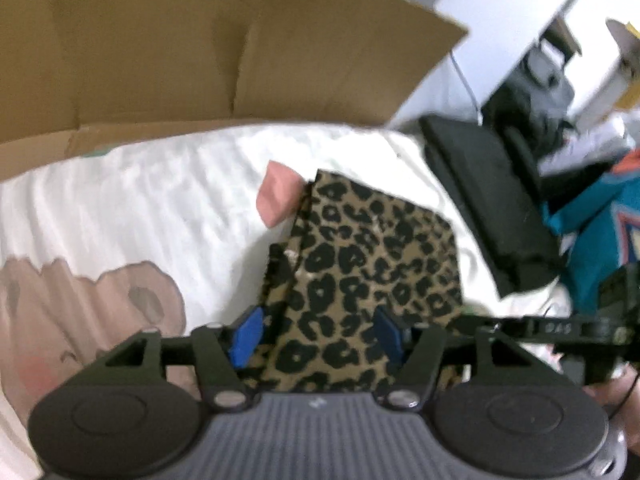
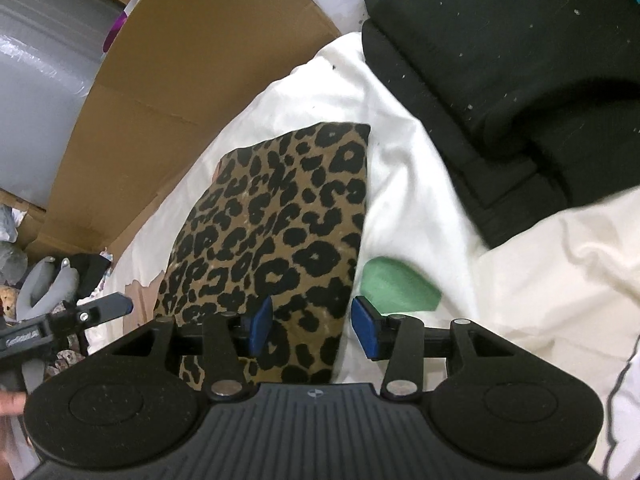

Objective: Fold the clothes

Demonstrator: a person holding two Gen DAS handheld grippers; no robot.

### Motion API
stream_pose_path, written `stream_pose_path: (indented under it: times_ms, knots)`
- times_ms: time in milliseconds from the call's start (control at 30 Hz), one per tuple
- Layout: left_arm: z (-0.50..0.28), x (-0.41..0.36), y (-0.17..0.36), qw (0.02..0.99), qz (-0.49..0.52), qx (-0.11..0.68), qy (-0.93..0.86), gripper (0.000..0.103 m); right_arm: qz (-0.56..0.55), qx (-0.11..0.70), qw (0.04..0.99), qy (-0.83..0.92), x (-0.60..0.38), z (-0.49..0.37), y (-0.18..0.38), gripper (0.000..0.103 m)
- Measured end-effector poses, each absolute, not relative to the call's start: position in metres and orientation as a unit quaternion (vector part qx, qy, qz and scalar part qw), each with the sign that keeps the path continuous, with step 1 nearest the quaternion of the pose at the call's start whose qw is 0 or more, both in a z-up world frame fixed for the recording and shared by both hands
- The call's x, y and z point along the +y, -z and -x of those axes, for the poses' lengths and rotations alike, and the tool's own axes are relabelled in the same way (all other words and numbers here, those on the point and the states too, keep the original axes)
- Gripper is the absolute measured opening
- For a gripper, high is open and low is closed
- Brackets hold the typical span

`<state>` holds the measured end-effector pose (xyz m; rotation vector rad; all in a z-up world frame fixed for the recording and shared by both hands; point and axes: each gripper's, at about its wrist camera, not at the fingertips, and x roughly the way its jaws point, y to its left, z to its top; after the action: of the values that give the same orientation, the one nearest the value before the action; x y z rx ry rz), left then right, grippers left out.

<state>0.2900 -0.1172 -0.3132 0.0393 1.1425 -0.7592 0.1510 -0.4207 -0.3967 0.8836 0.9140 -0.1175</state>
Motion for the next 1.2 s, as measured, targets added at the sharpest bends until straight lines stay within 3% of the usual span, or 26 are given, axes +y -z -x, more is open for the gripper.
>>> stream_pose_path:
  times_ms: [800,933,1000,1033,1067,1100,1167,1200]
  knots:
    - [-0.329,-0.118,0.366,0.738,0.010,0.584,0.337,0.069,-0.468,0.415,0.779,0.053,-0.418,-0.159,0.419,0.051]
    - [-0.329,-0.120,0.375,0.730,0.012,0.588,0.349,0.069,-0.474,0.411,0.777,0.053,-0.419,-0.161,0.421,0.050]
    - [-0.330,-0.119,0.378,0.728,0.017,0.588,0.353,0.070,-0.477,0.409,0.776,0.052,-0.420,-0.161,0.420,0.043]
    - [-0.330,-0.118,0.377,0.730,0.016,0.583,0.358,0.066,-0.476,0.407,0.778,0.049,-0.420,-0.161,0.419,0.041]
    - [-0.330,-0.118,0.377,0.731,0.015,0.578,0.362,0.055,-0.475,0.405,0.780,0.046,-0.419,-0.160,0.417,0.034]
    - [-0.330,-0.117,0.376,0.733,0.015,0.573,0.367,0.053,-0.471,0.404,0.783,0.043,-0.419,-0.160,0.415,0.030]
    - [-0.330,-0.116,0.371,0.742,0.003,0.560,0.369,0.036,-0.465,0.403,0.787,0.038,-0.419,-0.159,0.411,0.028]
    - [-0.331,-0.115,0.368,0.744,0.001,0.557,0.369,0.035,-0.464,0.402,0.789,0.036,-0.419,-0.158,0.410,0.028]
